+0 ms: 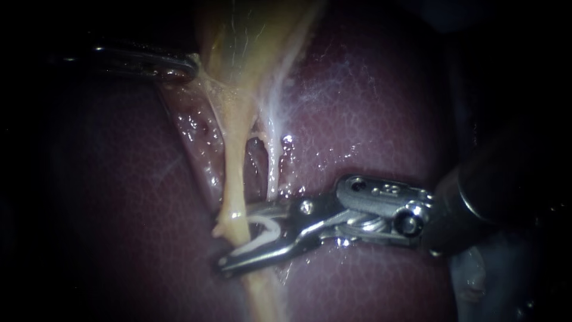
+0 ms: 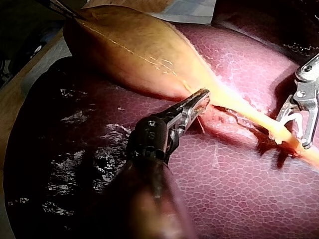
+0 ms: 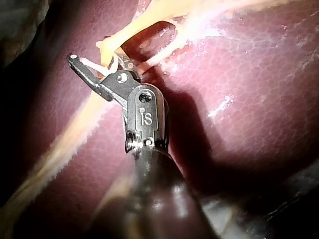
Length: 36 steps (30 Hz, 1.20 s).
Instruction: Clipping first clip left tube
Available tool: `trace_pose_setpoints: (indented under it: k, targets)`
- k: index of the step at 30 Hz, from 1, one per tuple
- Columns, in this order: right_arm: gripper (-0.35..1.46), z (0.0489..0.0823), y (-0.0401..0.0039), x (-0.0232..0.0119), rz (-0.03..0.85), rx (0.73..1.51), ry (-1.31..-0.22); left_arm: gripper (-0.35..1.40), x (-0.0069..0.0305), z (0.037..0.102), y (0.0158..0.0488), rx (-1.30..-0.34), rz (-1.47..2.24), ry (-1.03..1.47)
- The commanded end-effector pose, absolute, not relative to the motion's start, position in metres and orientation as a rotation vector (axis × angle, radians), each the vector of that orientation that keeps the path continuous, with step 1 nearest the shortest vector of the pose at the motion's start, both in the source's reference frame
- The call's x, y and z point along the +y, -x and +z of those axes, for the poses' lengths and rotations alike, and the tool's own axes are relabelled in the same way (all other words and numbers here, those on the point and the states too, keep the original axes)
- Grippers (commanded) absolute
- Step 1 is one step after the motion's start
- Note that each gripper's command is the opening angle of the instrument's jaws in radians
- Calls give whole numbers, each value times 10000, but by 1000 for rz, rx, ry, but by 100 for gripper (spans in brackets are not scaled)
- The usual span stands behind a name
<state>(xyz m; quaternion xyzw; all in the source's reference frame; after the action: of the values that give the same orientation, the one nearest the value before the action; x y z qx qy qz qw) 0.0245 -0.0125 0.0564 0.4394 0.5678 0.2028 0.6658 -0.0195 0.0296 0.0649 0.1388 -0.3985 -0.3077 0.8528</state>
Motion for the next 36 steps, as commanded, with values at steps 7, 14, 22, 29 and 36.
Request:
trace_pose_setpoints:
  k: [7,14,22,29,36]
  targets:
    - [49,571,-250,-130,477,1285,-1033,-35,296,649,195,-839,-648,-292]
    - [49,579,-255,-139,480,1275,-1059,-35,296,649,195,-839,-648,-292]
    - [49,583,-258,-144,488,1292,-1103,-35,296,649,195,-839,-648,-292]
    - [49,583,-259,-144,486,1298,-1123,-35,296,649,195,-839,-648,-292]
    - [45,579,-257,-144,510,1278,-1091,-35,296,649,195,-839,-648,-292]
